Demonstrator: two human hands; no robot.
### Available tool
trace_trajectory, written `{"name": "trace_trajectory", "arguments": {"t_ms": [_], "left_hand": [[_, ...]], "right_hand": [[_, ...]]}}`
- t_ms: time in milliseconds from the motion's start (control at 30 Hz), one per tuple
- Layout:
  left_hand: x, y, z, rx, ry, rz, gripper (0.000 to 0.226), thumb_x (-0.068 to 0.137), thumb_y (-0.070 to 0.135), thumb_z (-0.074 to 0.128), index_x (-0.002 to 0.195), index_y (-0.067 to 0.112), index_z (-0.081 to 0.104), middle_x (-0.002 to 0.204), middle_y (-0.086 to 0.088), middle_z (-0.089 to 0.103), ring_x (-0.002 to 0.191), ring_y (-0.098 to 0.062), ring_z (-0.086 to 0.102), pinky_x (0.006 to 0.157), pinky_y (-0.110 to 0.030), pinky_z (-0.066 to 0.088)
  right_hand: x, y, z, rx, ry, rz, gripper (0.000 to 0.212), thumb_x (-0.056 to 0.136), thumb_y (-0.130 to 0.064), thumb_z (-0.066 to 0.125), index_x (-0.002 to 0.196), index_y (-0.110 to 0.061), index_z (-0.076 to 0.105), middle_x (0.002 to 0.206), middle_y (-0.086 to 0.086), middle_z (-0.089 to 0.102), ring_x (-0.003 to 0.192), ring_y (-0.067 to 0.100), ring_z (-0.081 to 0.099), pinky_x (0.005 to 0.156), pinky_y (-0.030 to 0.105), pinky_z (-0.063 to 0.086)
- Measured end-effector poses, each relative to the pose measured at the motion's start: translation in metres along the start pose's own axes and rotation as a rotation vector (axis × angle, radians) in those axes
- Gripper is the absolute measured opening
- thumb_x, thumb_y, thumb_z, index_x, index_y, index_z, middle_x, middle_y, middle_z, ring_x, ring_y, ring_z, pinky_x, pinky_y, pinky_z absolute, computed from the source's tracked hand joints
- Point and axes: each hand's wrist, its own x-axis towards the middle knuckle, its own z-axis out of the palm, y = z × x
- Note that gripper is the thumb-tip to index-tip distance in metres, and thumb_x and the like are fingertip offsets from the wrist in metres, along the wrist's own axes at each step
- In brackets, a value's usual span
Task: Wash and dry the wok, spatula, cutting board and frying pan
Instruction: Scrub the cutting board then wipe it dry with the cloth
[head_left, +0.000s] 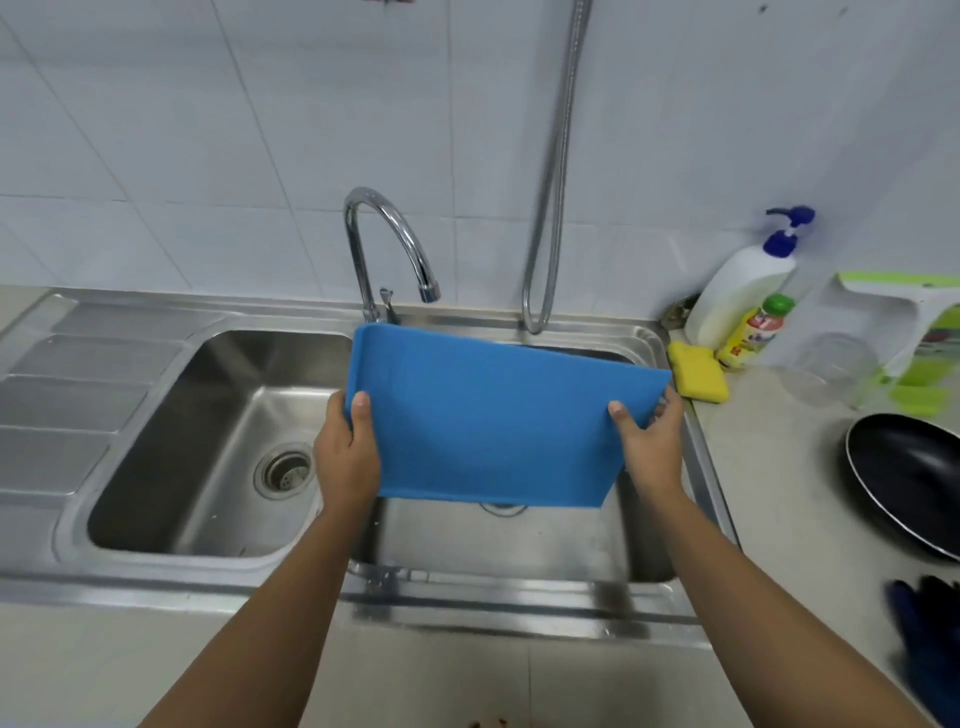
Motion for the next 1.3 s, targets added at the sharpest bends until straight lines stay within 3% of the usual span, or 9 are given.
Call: {"name": "trace_trajectory", "arguments": {"t_ms": [100,333,567,667,733,867,1000,1133,1300], "left_hand": [[-0.009,0.006,0.000,0.041,0.032,-0.002,0.027,0.105,0.034,0.035,0.092,0.012,0.045,0.073,0.009,0.047,0.064,-0.002,0.046,0.054,-0.019,0.031],[-0.010,0.014,0.003,-0.017,0.076,-0.026,0.030,0.105,0.038,0.034,0.096,0.013,0.046,0.076,0.010,0.049,0.068,-0.001,0.046,0.058,-0.023,0.034],[0.027,0.006,0.003,0.104,-0.083,-0.127,0.050,0.103,0.044,0.030,0.120,0.003,0.055,0.116,-0.016,0.059,0.105,-0.035,0.054,0.085,-0.038,0.038],[0.039,-0.005,0.007,0.207,-0.225,-0.197,0.056,0.103,0.042,0.031,0.124,-0.004,0.054,0.125,-0.025,0.056,0.114,-0.042,0.052,0.094,-0.045,0.039],[0.040,-0.010,0.011,0.271,-0.312,-0.213,0.057,0.104,0.041,0.031,0.124,-0.008,0.053,0.127,-0.029,0.054,0.115,-0.044,0.051,0.094,-0.044,0.038],[0.032,-0.017,0.025,0.292,-0.415,-0.278,0.061,0.103,0.044,0.033,0.123,-0.009,0.054,0.125,-0.029,0.055,0.111,-0.044,0.053,0.089,-0.042,0.041],[0.013,-0.014,0.046,0.223,-0.466,-0.341,0.060,0.099,0.050,0.037,0.118,-0.003,0.057,0.119,-0.023,0.059,0.102,-0.043,0.057,0.095,-0.052,0.046],[-0.012,0.000,0.063,0.151,-0.462,-0.342,0.052,0.100,0.045,0.039,0.113,-0.002,0.058,0.112,-0.019,0.060,0.098,-0.038,0.058,0.092,-0.049,0.048],[-0.040,0.011,0.076,0.098,-0.439,-0.353,0.043,0.100,0.044,0.040,0.098,0.004,0.057,0.110,-0.019,0.061,0.095,-0.035,0.058,0.091,-0.049,0.048]], "right_hand": [[-0.002,-0.002,-0.008,0.013,0.014,-0.018,0.065,0.088,-0.025,0.071,0.142,-0.024,0.035,0.125,-0.010,0.054,0.103,-0.003,0.056,0.092,0.030,0.048],[0.004,-0.025,-0.009,-0.012,-0.014,-0.020,0.069,0.084,-0.033,0.071,0.142,-0.029,0.035,0.127,-0.013,0.054,0.111,0.008,0.056,0.093,0.032,0.048],[0.018,-0.062,-0.024,-0.001,-0.230,0.100,0.030,0.094,-0.028,0.062,0.122,-0.026,0.051,0.117,-0.015,0.062,0.096,0.006,0.062,0.085,0.029,0.051],[0.000,-0.063,-0.032,-0.042,-0.268,0.193,0.040,0.095,-0.022,0.059,0.132,-0.027,0.046,0.117,-0.014,0.060,0.095,0.008,0.061,0.075,0.023,0.048],[-0.018,-0.051,-0.041,-0.127,-0.251,0.226,0.048,0.092,-0.023,0.060,0.138,-0.022,0.049,0.121,-0.005,0.065,0.103,0.016,0.065,0.079,0.028,0.050],[-0.062,-0.029,-0.071,-0.173,-0.186,0.323,0.029,0.096,-0.019,0.056,0.125,-0.019,0.059,0.118,-0.001,0.065,0.098,0.017,0.064,0.077,0.028,0.049],[-0.093,-0.009,-0.117,-0.168,-0.030,0.345,0.030,0.096,-0.020,0.057,0.126,-0.018,0.058,0.131,-0.006,0.056,0.115,0.017,0.057,0.098,0.029,0.043],[-0.105,0.013,-0.184,-0.610,0.297,0.325,0.054,0.096,-0.026,0.053,0.147,-0.014,0.042,0.157,0.006,0.031,0.141,0.030,0.029,0.116,0.038,0.024],[-0.112,0.044,-0.251,-1.086,0.290,0.538,0.065,0.091,-0.032,0.052,0.151,-0.033,0.025,0.162,0.011,0.007,0.144,0.041,0.008,0.115,0.059,0.002]]}}
